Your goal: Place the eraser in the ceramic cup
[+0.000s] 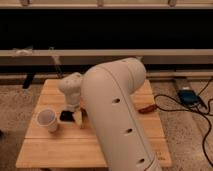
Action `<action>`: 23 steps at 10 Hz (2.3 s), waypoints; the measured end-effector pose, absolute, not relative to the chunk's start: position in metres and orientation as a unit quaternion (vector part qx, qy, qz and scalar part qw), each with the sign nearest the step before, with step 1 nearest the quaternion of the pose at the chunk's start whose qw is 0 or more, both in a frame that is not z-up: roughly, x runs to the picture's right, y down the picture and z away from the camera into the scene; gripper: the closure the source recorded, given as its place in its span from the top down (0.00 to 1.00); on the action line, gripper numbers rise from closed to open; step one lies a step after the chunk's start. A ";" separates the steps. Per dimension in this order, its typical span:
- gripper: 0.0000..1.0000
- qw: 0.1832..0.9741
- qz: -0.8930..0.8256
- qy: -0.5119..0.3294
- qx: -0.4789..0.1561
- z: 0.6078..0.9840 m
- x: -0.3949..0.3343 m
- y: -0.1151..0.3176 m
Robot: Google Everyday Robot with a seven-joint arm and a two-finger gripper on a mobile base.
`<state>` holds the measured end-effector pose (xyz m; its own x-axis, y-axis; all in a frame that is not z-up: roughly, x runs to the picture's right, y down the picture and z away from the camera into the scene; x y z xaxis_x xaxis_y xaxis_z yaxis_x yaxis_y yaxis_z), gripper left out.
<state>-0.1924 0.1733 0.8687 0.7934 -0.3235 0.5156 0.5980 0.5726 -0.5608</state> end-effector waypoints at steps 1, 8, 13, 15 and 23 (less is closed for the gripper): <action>0.55 0.871 -0.259 -0.181 -0.377 0.868 -0.190 0.174; 0.00 0.886 -0.232 -0.181 -0.357 0.855 -0.173 0.173; 0.00 0.908 -0.221 -0.150 -0.324 0.824 -0.109 0.163; 0.00 0.915 -0.230 -0.138 -0.301 0.803 -0.099 0.152; 0.00 0.921 -0.302 -0.151 -0.195 0.717 -0.120 0.095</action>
<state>-0.1202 0.0947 0.7174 0.7715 -0.4981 0.3958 0.6157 0.7411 -0.2675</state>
